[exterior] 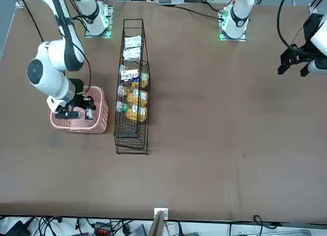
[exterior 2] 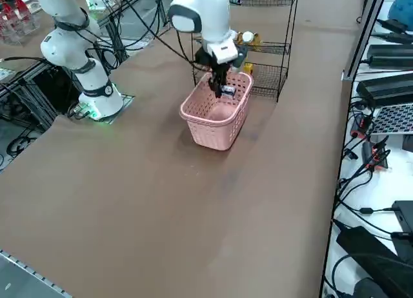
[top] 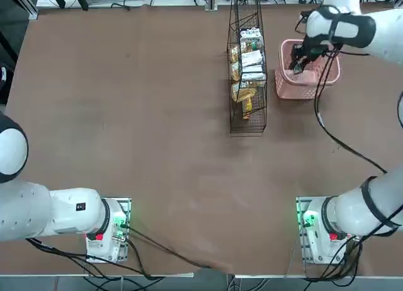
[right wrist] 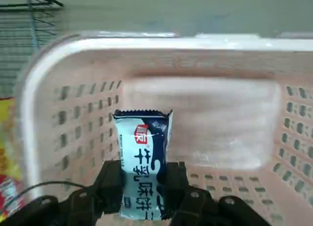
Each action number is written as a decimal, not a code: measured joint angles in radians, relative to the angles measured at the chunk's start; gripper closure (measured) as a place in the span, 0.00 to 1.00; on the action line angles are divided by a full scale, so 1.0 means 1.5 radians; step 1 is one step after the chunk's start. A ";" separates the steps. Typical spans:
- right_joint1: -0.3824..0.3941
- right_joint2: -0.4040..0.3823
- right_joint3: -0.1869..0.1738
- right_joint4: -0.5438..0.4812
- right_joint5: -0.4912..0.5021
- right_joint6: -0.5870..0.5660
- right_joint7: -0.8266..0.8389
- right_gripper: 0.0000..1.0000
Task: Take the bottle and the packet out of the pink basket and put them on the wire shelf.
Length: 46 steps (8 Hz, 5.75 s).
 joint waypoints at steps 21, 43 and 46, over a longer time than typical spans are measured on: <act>0.017 0.001 0.301 0.435 -0.158 -0.267 -0.384 0.56; 0.047 0.091 0.264 0.475 -0.138 -0.210 -0.594 0.00; 0.044 0.043 0.195 0.479 -0.073 -0.264 -0.590 0.00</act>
